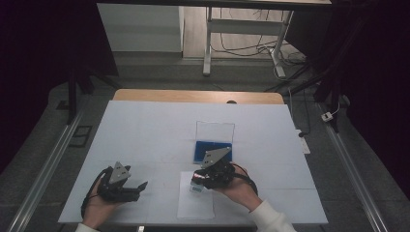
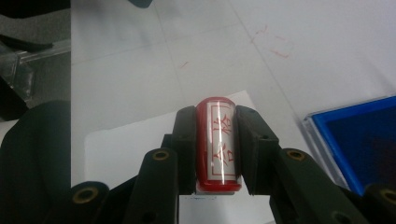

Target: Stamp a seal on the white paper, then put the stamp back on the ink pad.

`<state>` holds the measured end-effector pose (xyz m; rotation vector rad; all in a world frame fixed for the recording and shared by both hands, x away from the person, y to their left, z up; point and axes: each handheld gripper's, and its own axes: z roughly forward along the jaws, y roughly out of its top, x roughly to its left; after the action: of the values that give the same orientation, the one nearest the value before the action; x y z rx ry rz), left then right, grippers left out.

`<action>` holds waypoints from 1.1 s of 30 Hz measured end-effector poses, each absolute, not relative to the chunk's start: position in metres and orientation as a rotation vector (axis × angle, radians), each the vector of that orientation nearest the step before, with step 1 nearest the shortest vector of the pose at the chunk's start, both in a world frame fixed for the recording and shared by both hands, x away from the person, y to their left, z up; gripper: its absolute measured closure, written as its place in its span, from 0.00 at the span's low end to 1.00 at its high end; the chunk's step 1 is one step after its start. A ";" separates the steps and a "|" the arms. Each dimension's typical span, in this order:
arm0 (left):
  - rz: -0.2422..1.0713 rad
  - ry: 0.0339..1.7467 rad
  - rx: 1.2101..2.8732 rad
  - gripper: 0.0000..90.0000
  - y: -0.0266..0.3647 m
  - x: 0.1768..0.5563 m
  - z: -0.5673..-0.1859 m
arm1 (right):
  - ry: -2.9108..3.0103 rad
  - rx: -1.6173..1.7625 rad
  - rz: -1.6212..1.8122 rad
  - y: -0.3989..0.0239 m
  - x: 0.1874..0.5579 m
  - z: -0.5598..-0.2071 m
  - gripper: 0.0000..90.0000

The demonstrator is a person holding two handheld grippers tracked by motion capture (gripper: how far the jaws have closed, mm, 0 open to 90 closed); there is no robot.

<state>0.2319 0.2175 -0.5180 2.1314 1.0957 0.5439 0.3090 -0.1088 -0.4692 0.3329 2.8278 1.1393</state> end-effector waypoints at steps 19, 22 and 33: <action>0.547 1.098 2.131 0.19 0.217 0.232 -0.518 | 2.675 0.432 1.295 -0.138 0.318 -0.439 0.77; 0.551 1.098 2.130 0.19 0.217 0.232 -0.518 | 2.652 0.439 1.298 -0.141 0.320 -0.438 0.77; 0.554 1.097 2.129 0.19 0.216 0.232 -0.518 | 2.588 0.524 1.283 -0.154 0.334 -0.433 0.77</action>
<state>0.2318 0.2165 -0.5178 2.1293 1.0967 0.5541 0.3339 -0.1536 -0.4334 0.5239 2.5879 1.2826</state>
